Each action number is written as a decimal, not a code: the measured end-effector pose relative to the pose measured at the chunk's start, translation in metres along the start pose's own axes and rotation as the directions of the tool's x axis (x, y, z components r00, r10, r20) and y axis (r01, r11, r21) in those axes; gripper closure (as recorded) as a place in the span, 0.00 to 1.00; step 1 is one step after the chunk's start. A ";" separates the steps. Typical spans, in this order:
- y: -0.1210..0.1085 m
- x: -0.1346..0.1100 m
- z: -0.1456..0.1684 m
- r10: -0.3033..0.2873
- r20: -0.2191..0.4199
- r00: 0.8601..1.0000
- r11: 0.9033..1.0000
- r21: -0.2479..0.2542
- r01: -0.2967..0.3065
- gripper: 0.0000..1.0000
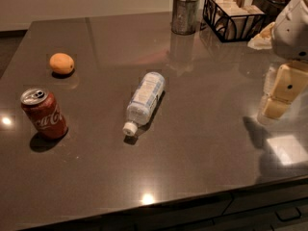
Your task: Place blue plastic bottle upright
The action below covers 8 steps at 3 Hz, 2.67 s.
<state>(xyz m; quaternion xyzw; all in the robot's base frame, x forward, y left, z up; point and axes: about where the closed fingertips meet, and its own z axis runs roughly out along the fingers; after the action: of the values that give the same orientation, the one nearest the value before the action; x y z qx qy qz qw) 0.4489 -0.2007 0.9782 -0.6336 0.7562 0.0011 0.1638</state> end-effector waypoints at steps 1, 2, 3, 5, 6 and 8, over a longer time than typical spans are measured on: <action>-0.009 -0.050 0.028 -0.166 0.093 0.982 0.984 -0.054 0.171 0.00; -0.018 -0.095 0.058 -0.331 0.151 0.932 0.938 -0.058 0.342 0.00; -0.022 -0.128 0.082 -0.454 0.182 0.872 0.882 -0.049 0.470 0.00; -0.009 -0.183 0.119 -0.652 0.220 0.726 0.732 -0.068 0.678 0.00; -0.001 -0.198 0.137 -0.713 0.240 0.659 0.657 -0.100 0.747 0.00; 0.007 -0.202 0.162 -0.807 0.237 0.541 0.525 -0.133 0.841 0.00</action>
Offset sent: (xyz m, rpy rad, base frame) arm 0.0703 0.1540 -0.0497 0.0673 -0.0401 0.5939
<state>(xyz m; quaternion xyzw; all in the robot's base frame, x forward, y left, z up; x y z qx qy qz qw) 0.5110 0.0282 0.8737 -0.9282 0.3457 0.0575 0.1249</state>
